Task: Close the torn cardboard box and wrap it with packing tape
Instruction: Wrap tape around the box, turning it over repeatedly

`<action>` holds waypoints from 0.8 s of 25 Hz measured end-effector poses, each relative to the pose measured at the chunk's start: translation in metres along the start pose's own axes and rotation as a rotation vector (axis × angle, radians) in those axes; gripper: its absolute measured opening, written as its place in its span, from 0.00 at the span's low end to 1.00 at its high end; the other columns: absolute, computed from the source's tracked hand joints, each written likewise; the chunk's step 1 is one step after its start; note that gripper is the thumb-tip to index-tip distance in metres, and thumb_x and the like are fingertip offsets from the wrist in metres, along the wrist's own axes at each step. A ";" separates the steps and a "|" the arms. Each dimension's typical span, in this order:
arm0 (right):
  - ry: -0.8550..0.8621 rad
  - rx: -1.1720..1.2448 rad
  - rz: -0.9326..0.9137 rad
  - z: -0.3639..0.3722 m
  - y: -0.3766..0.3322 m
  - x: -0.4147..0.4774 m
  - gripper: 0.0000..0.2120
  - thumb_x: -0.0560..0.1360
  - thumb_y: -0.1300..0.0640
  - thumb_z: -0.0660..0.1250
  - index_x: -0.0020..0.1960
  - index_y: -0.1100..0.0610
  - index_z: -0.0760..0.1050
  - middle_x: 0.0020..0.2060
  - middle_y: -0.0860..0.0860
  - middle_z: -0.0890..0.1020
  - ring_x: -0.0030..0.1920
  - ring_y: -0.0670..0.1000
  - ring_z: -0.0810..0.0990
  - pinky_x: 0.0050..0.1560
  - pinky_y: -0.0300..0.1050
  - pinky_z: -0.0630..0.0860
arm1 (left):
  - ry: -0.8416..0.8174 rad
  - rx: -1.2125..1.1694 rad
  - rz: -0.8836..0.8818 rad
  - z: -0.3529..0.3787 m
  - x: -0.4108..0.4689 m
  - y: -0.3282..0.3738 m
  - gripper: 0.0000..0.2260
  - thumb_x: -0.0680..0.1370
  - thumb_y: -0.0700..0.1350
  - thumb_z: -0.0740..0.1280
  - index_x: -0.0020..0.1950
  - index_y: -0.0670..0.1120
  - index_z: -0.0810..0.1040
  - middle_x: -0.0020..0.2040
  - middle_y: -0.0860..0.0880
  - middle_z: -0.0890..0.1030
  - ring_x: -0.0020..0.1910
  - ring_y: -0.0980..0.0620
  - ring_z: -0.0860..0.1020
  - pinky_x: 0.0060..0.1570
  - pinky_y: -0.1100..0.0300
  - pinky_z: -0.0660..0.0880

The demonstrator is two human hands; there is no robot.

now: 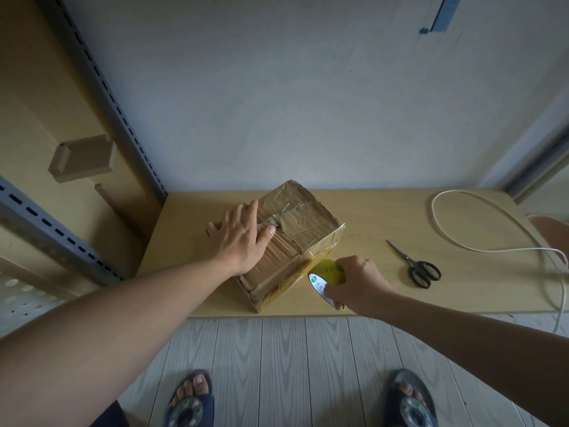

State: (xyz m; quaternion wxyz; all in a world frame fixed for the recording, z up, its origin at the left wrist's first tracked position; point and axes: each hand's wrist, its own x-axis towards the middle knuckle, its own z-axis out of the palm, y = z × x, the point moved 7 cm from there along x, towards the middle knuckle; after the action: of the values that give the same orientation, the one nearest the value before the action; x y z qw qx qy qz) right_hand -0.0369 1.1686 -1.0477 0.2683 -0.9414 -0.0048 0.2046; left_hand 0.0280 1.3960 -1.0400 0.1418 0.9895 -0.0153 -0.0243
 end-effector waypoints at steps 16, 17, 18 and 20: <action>-0.047 0.016 -0.042 0.007 0.002 0.008 0.04 0.68 0.57 0.69 0.38 0.52 0.75 0.26 0.47 0.82 0.23 0.38 0.74 0.22 0.32 0.64 | -0.158 -0.472 0.098 -0.020 0.025 -0.014 0.18 0.80 0.36 0.65 0.63 0.58 0.77 0.66 0.53 0.76 0.56 0.46 0.79 0.54 0.55 0.76; -0.046 0.019 -0.044 0.007 0.003 0.008 0.03 0.68 0.57 0.69 0.39 0.52 0.76 0.27 0.47 0.82 0.23 0.38 0.74 0.22 0.32 0.65 | -0.106 -0.456 0.128 -0.025 0.025 -0.018 0.18 0.79 0.34 0.66 0.57 0.58 0.78 0.62 0.51 0.78 0.53 0.46 0.80 0.53 0.52 0.78; -0.048 0.020 -0.043 0.007 0.004 0.009 0.02 0.68 0.57 0.69 0.40 0.53 0.76 0.27 0.47 0.83 0.24 0.39 0.75 0.22 0.33 0.66 | -0.068 -0.400 0.173 -0.030 0.021 -0.020 0.16 0.77 0.35 0.68 0.53 0.58 0.78 0.59 0.50 0.78 0.53 0.46 0.79 0.54 0.50 0.78; -0.056 0.015 -0.037 0.007 0.005 0.009 0.03 0.67 0.57 0.70 0.41 0.54 0.78 0.28 0.48 0.83 0.26 0.41 0.76 0.23 0.34 0.67 | -0.062 -0.329 0.261 -0.035 0.011 -0.019 0.09 0.75 0.42 0.72 0.53 0.52 0.79 0.58 0.50 0.77 0.55 0.49 0.78 0.56 0.58 0.75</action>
State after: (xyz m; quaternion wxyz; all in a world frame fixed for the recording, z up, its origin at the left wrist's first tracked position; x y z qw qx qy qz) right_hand -0.0322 1.1695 -1.0591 0.2787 -0.9330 -0.0282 0.2258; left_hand 0.0409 1.4235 -1.0120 0.3029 0.9414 -0.1437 -0.0384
